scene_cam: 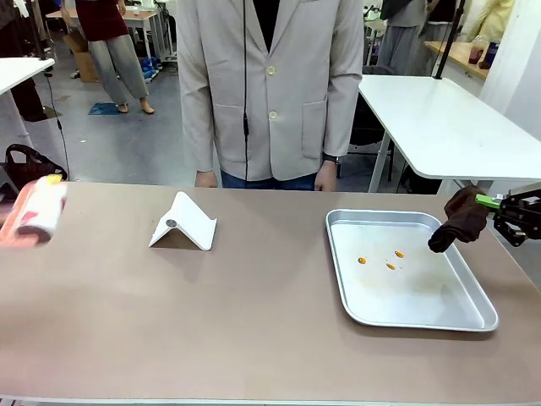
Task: Clean the surface of the table.
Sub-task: If a person points to the right, clean the right side of the table with your right hand, and if they point to the left, clean the left side with your left hand, then clean the area not pointed to by the person.
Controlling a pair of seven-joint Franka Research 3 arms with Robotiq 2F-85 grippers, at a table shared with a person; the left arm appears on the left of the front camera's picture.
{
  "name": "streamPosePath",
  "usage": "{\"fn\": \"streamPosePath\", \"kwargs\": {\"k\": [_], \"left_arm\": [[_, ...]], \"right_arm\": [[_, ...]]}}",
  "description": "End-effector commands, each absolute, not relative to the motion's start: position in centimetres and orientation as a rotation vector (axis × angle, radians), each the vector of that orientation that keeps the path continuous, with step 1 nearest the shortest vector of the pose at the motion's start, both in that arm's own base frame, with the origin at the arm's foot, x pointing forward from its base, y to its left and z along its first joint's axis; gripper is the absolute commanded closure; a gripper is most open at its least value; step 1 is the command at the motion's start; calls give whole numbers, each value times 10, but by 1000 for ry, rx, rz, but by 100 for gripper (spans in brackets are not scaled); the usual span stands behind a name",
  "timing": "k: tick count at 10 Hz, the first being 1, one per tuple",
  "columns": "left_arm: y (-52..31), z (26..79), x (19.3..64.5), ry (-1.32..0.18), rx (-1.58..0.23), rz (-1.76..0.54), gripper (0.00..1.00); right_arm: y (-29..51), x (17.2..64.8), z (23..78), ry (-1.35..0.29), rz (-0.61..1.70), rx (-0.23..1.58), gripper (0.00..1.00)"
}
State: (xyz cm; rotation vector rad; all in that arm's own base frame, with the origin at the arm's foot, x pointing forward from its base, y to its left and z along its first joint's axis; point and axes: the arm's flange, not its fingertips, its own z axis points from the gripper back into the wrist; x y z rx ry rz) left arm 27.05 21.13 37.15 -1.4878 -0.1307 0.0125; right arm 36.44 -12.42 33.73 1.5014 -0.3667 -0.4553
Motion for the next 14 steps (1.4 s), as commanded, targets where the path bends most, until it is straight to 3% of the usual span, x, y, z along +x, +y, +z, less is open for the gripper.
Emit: {"fn": "streamPosePath", "kwargs": {"k": [1, 14], "left_arm": [[237, 353, 241, -35, -1477, -39, 79], [236, 344, 227, -14, -1459, 1, 79]], "right_arm": [[-123, 367, 343, -377, -465, 1522, 100], [-123, 367, 343, -377, -465, 1522, 100]]}}
